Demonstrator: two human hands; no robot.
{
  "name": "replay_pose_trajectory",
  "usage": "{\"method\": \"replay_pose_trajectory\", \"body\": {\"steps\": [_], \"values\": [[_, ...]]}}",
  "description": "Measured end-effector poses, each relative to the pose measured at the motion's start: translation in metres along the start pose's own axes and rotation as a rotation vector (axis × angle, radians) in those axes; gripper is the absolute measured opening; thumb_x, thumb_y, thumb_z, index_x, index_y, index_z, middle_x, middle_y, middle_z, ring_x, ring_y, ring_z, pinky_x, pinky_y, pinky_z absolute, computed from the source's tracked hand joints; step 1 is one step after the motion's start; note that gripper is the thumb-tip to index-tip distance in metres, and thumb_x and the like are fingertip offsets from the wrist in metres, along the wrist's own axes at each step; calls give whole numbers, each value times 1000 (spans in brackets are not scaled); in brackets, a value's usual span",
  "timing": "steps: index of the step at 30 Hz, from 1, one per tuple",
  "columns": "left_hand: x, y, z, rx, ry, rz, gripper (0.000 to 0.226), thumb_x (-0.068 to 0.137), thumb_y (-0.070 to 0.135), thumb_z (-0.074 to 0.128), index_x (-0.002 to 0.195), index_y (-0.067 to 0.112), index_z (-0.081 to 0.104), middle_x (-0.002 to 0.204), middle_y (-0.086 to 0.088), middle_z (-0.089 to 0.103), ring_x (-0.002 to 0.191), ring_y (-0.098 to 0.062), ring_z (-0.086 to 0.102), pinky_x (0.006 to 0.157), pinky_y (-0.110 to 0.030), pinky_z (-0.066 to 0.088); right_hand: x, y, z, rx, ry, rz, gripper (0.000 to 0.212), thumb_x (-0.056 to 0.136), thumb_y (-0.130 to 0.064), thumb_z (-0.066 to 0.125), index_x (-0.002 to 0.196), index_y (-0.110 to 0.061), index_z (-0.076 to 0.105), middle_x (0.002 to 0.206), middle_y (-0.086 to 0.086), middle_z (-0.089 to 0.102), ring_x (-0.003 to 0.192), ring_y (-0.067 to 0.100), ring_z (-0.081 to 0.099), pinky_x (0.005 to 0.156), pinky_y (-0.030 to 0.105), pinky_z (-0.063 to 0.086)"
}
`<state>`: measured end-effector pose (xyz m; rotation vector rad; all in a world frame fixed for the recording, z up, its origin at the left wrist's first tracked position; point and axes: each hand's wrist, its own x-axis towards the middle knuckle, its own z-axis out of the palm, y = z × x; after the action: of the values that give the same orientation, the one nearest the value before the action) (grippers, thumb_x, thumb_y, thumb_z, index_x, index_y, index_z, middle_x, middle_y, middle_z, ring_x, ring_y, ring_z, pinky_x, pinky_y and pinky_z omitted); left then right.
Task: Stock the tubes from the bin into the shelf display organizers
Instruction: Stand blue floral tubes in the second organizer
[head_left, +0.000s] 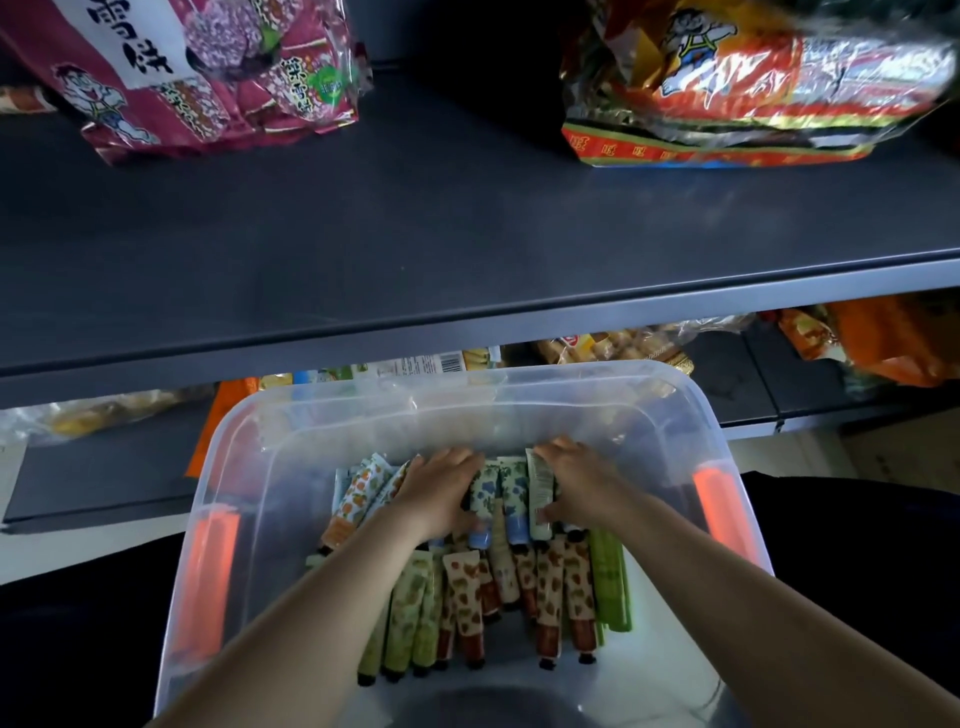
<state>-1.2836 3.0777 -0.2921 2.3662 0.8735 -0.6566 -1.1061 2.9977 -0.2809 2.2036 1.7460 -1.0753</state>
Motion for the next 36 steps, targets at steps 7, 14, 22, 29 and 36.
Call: {"method": "replay_pose_trajectory", "body": {"steps": [7, 14, 22, 29, 36], "values": [[2, 2, -1, -29, -45, 5, 85, 84, 42, 63, 150, 21, 13, 152, 3, 17, 140, -19, 12, 113, -40, 14, -3, 1, 6, 11, 7, 34, 88, 63, -41, 82, 133, -14, 37, 132, 2, 36, 125, 23, 36, 100, 40, 39], [2, 8, -5, -29, -59, -12, 82, 83, 36, 64, 149, 19, 18, 146, 0, 24, 136, -20, 19, 111, -39, 17, -11, -1, 0, 164, 70, 44, 63, 60, -34, 84, 107, -16, 45, 111, 0, 44, 104, 18, 44, 85, 33, 43], [7, 9, -1, -105, -102, -46, 92, 72, 42, 74, 146, 15, 26, 139, 0, 28, 131, -20, 23, 110, -34, 23, -22, -6, -8, 501, 94, 169, 35, 73, -22, 76, 94, -15, 49, 93, 2, 58, 80, 16, 57, 57, 24, 47], [3, 9, -3, -268, -54, -71, 75, 67, 35, 80, 129, 22, 40, 130, 4, 40, 124, -18, 35, 105, -36, 31, -27, -5, -13, 554, 36, 168, 18, 74, -23, 77, 77, -20, 60, 93, -6, 57, 85, 11, 54, 62, 20, 40], [-5, 16, -16, -540, 92, -145, 42, 73, 19, 78, 107, 23, 53, 116, 4, 54, 106, -17, 52, 86, -29, 44, -45, -9, -28, 613, -78, 110, 24, 68, -17, 81, 86, -16, 66, 96, -5, 56, 88, 13, 56, 67, 21, 45]]}}
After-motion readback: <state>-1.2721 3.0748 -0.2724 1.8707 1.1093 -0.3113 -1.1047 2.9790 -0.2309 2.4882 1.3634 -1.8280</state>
